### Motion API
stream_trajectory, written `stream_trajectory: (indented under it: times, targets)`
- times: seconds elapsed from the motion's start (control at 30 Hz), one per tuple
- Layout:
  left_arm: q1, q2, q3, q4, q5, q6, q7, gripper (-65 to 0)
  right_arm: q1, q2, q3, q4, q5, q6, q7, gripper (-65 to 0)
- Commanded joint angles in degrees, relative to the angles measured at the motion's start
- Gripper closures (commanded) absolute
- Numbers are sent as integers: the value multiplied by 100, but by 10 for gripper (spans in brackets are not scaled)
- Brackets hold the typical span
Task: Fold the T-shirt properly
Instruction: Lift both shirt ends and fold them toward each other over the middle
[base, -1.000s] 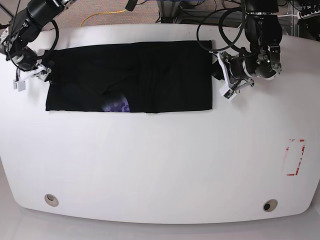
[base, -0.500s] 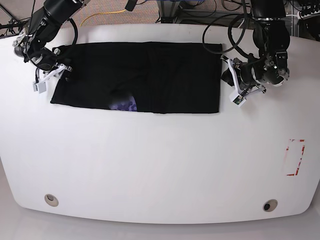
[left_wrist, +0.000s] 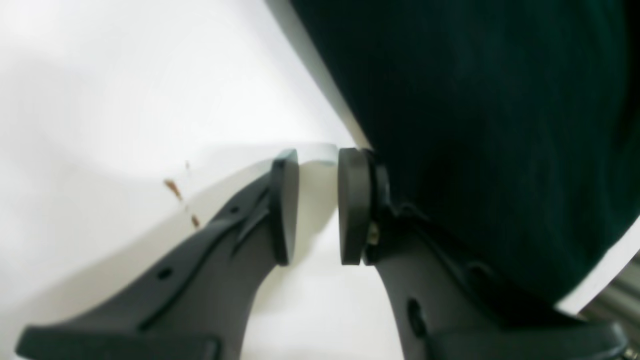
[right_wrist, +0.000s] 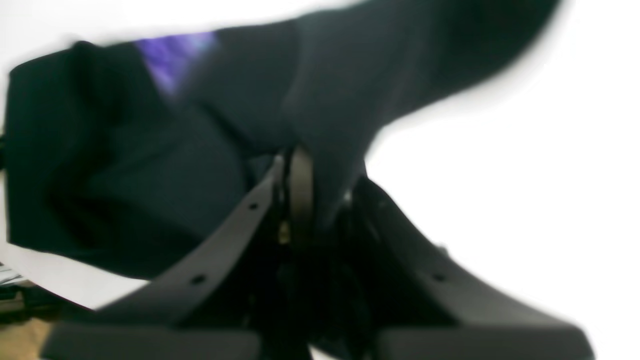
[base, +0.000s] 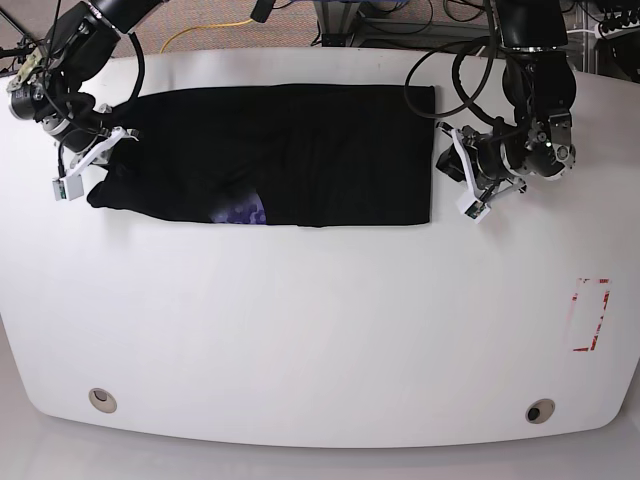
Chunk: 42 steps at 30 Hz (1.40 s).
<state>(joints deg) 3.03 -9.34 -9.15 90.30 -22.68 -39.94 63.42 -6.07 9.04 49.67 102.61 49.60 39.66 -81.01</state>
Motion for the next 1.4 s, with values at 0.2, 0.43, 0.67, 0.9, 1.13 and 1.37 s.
stream_trajectory:
  times: [0.2,0.43,0.67,0.9,1.13,1.37]
  targets:
    - [-105,315,5,-314,109,-6,142,-119,-31,-398,-734,847,952,34,101,0]
    - [-70,446,-13,565,4,-6,485,-121,4,-732,-1174,829,1110,34,101,0]
    - [-52,323,-66,1568,-128,-6,951,-121,-40,-724,-1182,812,1136,34,101,0]
    - [-35,394,-57,1726,-840,-6,1232,-121,-48,-706,-1191,821,1136,34,101,0]
    - [238,596,383,1462,-743,-6,1223,-121,-22,-574,-1191,812,1119,34,101,0]
    - [220,561,717,407,-761,-6,748,-121,-31,-486,-1499,821,1110,34,101,0]
